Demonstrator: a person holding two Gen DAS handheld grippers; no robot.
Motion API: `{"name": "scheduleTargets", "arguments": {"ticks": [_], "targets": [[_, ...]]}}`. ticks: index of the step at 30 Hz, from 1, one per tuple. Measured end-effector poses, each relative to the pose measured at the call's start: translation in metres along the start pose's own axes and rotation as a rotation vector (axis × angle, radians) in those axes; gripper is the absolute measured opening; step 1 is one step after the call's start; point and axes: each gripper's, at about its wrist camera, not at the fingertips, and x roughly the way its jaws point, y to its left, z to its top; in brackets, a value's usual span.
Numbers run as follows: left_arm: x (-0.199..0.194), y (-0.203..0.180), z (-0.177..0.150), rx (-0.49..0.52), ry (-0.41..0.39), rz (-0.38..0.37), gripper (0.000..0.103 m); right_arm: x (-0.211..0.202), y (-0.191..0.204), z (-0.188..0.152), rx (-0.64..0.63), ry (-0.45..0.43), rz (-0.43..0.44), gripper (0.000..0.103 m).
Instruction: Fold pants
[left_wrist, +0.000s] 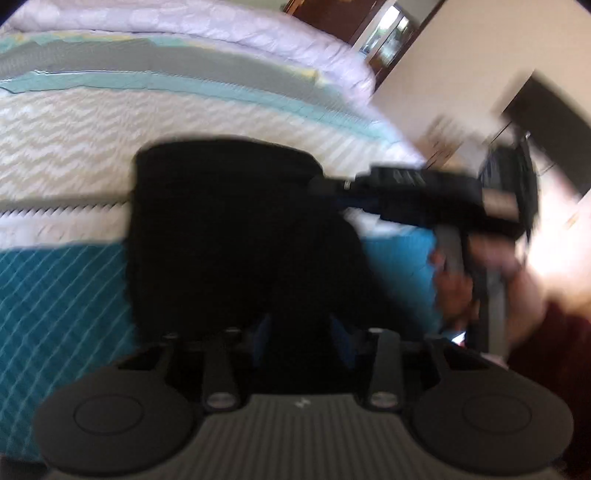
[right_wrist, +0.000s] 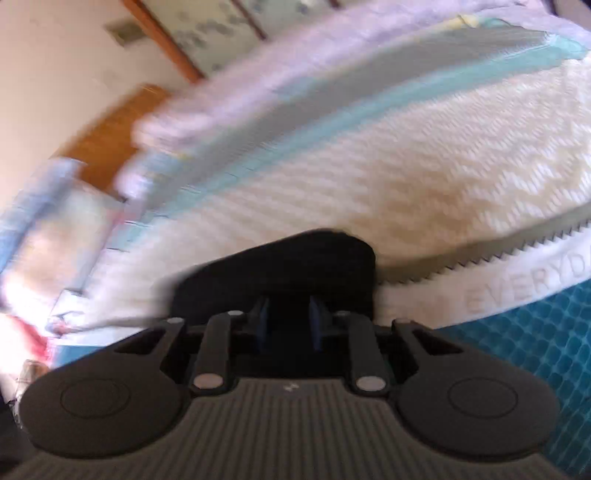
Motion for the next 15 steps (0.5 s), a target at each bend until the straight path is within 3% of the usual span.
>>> {"name": "scheduleTargets", "arguments": {"ticks": [2, 5, 7, 9, 11, 13, 15], "targets": [[-0.002, 0.008, -0.005, -0.016, -0.024, -0.020, 0.027, 0.000, -0.008, -0.005, 0.071, -0.002, 0.046, 0.025], [-0.007, 0.010, 0.004, -0.051, -0.004, -0.036, 0.026, -0.008, 0.017, -0.004, -0.034, -0.005, 0.007, 0.028], [-0.025, 0.007, 0.008, -0.019, -0.034, -0.051, 0.035, -0.029, 0.013, -0.006, 0.003, -0.041, 0.009, 0.043], [-0.052, 0.009, 0.008, 0.004, -0.132, -0.035, 0.063, -0.050, -0.002, -0.016, 0.038, -0.095, 0.047, 0.050], [-0.071, 0.022, 0.009, -0.013, -0.206, 0.012, 0.073, -0.063, -0.014, -0.028, 0.065, -0.111, 0.081, 0.054], [-0.076, 0.041, 0.010, -0.074, -0.199, 0.046, 0.081, -0.059, -0.024, -0.042, 0.103, -0.107, 0.120, 0.072], [-0.071, 0.060, 0.010, -0.151, -0.153, 0.057, 0.088, -0.065, -0.029, -0.057, 0.137, -0.087, 0.152, 0.076]]}}
